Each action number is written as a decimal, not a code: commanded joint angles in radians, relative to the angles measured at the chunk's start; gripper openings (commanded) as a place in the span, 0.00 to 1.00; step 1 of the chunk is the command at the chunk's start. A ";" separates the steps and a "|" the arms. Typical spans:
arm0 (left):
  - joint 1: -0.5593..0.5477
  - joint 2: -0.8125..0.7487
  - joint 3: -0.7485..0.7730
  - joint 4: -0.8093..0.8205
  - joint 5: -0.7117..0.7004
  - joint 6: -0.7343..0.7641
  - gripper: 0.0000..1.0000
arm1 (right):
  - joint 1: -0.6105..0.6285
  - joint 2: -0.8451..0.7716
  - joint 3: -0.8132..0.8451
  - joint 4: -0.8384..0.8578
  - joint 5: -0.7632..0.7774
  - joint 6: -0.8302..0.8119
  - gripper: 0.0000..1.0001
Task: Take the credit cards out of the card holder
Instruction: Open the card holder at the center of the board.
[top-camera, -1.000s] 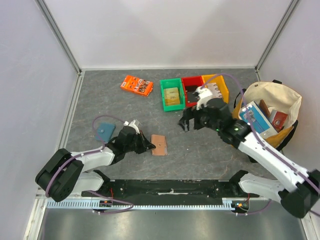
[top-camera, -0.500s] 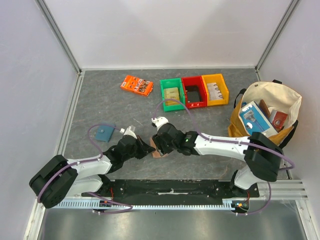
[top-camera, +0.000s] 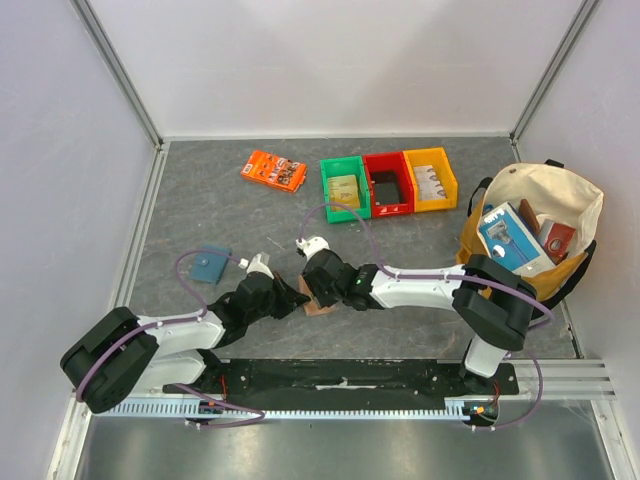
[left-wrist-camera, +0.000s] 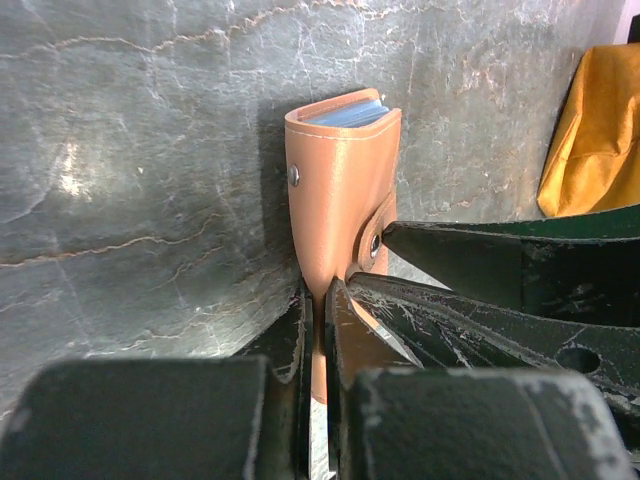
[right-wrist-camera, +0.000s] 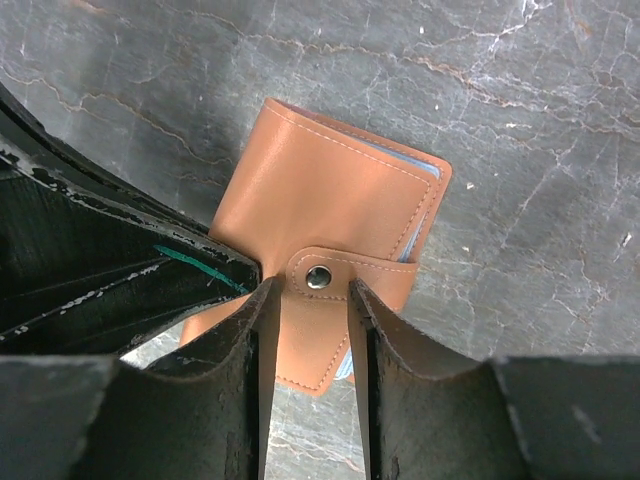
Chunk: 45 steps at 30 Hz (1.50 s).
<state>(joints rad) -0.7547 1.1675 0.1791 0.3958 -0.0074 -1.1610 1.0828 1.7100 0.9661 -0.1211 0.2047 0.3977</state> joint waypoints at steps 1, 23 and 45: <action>-0.009 0.008 -0.003 0.041 -0.042 -0.011 0.02 | 0.003 0.046 0.036 0.021 0.045 -0.002 0.40; -0.051 -0.109 0.028 -0.066 -0.045 0.014 0.02 | 0.014 0.062 0.043 -0.054 0.288 -0.033 0.10; 0.055 -0.175 0.128 -0.068 0.136 0.213 0.03 | -0.284 -0.449 -0.309 0.224 -0.272 0.098 0.00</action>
<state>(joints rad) -0.7448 0.9314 0.2733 0.2092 0.0174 -1.0222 0.8303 1.3254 0.7082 -0.0196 0.0772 0.4526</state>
